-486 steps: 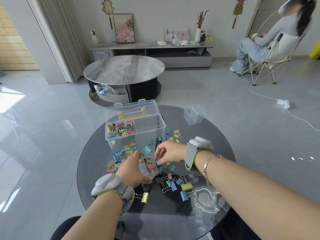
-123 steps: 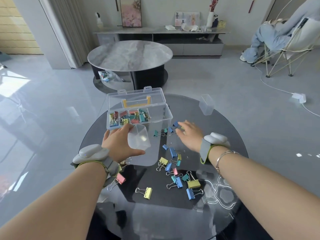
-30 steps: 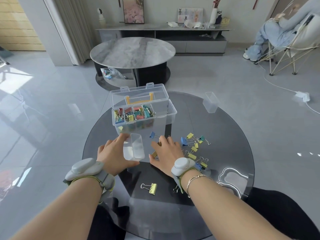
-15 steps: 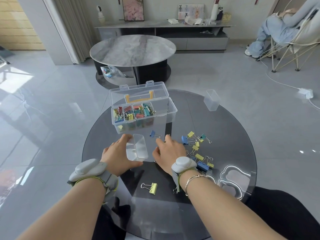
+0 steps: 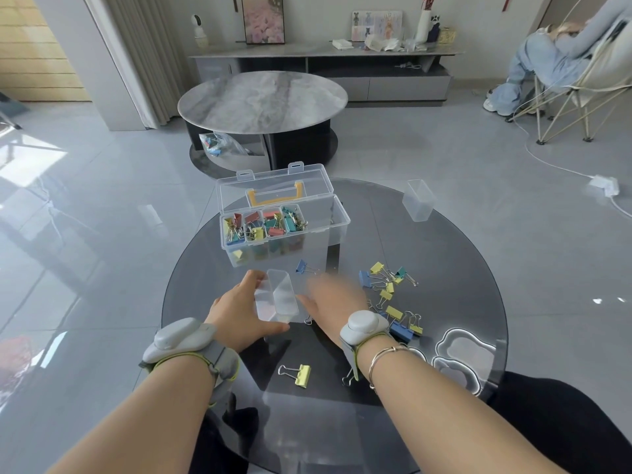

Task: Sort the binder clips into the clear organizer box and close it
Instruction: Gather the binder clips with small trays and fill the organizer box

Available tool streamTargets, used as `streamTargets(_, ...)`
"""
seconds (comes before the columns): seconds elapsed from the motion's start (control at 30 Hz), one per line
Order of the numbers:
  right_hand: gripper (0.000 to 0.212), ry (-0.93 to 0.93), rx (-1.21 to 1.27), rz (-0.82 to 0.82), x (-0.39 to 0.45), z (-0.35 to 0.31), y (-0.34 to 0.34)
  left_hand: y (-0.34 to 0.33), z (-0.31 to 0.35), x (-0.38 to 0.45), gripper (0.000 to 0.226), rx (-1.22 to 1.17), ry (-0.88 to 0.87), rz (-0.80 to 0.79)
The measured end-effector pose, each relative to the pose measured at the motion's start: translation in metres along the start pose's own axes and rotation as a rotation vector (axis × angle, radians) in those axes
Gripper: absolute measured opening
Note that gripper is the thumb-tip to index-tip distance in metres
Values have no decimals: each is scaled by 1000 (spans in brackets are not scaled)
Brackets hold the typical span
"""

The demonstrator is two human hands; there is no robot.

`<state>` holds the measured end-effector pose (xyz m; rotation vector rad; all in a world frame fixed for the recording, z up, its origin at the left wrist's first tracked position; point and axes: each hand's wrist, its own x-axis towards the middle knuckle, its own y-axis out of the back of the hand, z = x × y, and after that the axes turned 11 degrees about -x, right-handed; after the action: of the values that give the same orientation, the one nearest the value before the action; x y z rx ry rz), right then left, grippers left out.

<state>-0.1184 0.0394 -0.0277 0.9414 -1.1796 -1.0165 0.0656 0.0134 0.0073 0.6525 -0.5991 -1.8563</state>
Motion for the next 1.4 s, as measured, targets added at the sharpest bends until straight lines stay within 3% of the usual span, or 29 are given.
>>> streamTargets(0.23, 43, 9, 61, -77, 3, 2, -4, 0, 8, 1, 82, 36, 18, -11)
streamTargets(0.7, 29, -170, 150, -165, 11, 7, 3, -2, 19, 5, 79, 86, 54, -30)
streamTargets(0.8, 41, -364, 416, -152, 14, 5, 9, -3, 21, 6, 80, 100, 54, -35)
streamTargets(0.93, 38, -815, 1370, 30, 34, -7, 30, -2, 20, 7, 82, 90, 66, -51)
streamTargets(1.0, 28, -857, 1642, 35, 45, -16, 40, -1, 19, 6, 83, 99, 63, -45)
streamTargets(1.4, 25, -858, 1793, 7, 44, -36, 42, 1, 21, 7, 90, 125, 75, -60)
